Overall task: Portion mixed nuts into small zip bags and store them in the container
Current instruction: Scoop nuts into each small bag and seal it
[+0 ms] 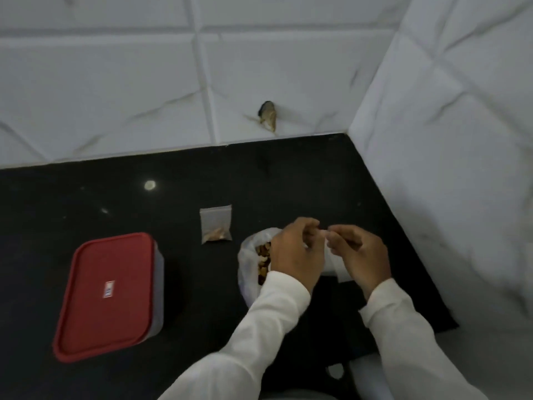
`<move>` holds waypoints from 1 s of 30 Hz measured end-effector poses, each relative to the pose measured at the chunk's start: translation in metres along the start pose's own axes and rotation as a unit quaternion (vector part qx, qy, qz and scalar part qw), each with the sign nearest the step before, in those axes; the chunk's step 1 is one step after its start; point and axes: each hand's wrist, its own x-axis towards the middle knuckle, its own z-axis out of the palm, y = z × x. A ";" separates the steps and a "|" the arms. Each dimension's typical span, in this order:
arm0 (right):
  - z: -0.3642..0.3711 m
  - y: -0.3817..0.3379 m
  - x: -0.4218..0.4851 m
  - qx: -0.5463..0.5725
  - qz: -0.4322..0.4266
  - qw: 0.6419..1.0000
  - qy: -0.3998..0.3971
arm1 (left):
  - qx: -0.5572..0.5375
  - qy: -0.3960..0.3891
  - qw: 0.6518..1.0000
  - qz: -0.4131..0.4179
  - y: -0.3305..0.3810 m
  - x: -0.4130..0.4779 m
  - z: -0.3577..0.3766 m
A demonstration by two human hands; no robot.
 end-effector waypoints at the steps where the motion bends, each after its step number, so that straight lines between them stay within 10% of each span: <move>1: -0.008 0.012 0.000 -0.019 0.006 1.000 0.020 | -0.008 -0.015 1.000 0.001 -0.001 -0.004 0.014; 19: -0.035 0.091 0.025 -0.102 0.100 0.989 -0.032 | -0.095 -0.032 0.974 -0.202 -0.020 -0.019 0.124; 30: -0.037 0.098 0.023 -0.064 0.100 0.993 -0.019 | -0.052 0.001 0.984 -0.172 -0.015 -0.018 0.129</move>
